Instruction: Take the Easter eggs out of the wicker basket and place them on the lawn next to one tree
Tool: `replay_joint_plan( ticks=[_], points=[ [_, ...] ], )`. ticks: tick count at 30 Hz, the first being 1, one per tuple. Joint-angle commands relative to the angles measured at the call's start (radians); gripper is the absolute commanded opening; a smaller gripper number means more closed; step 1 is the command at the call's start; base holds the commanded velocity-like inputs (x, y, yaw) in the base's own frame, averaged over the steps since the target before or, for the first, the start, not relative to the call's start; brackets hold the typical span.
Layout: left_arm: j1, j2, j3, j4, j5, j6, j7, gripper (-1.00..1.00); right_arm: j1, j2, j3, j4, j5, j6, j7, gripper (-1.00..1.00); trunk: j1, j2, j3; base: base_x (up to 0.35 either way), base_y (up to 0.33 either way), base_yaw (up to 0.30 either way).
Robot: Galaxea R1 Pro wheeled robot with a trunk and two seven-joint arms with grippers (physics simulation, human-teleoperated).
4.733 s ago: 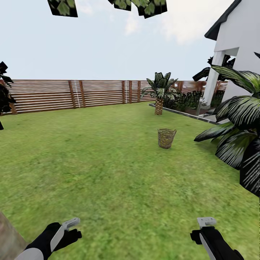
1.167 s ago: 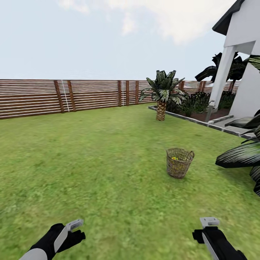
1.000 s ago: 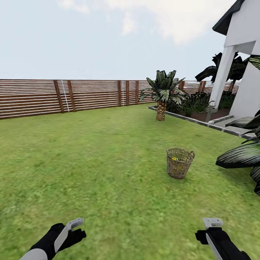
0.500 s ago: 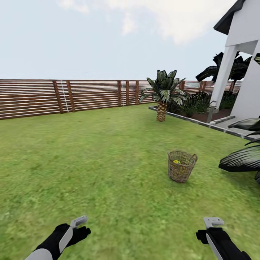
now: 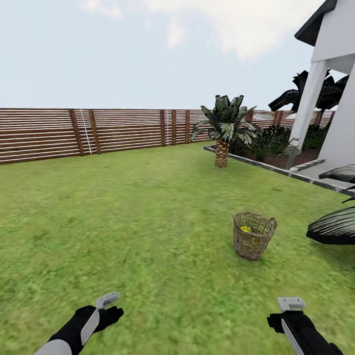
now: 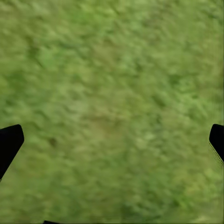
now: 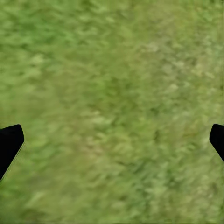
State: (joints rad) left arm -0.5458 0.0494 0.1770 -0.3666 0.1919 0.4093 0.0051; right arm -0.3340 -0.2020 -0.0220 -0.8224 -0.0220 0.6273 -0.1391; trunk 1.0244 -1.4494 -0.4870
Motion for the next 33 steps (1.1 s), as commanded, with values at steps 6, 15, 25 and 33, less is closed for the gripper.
replay_joint_plan(
  ticks=[6,15,25,33],
  points=[
    [0.0,-0.001,0.004,-0.002,0.007,0.006,0.001,1.0,0.0,0.0,-0.001,-0.001,-0.003,0.005,-0.004,1.0,0.001,-0.001,-0.001,0.345,0.0,0.0],
    [0.0,-0.001,0.004,-0.002,0.006,0.006,0.0,1.0,0.0,0.0,-0.002,-0.001,-0.004,0.006,-0.004,1.0,0.001,-0.001,-0.001,0.345,0.0,0.0],
    [0.0,0.0,0.004,-0.002,0.006,0.005,0.001,1.0,0.0,-0.001,-0.004,-0.001,-0.004,0.006,-0.004,1.0,0.001,-0.001,-0.001,0.345,0.0,0.0],
    [0.0,0.0,0.004,-0.002,0.006,0.005,0.001,1.0,0.0,0.0,-0.004,-0.001,-0.004,0.006,-0.004,1.0,0.001,-0.001,-0.001,0.345,0.0,0.0]
  ],
)
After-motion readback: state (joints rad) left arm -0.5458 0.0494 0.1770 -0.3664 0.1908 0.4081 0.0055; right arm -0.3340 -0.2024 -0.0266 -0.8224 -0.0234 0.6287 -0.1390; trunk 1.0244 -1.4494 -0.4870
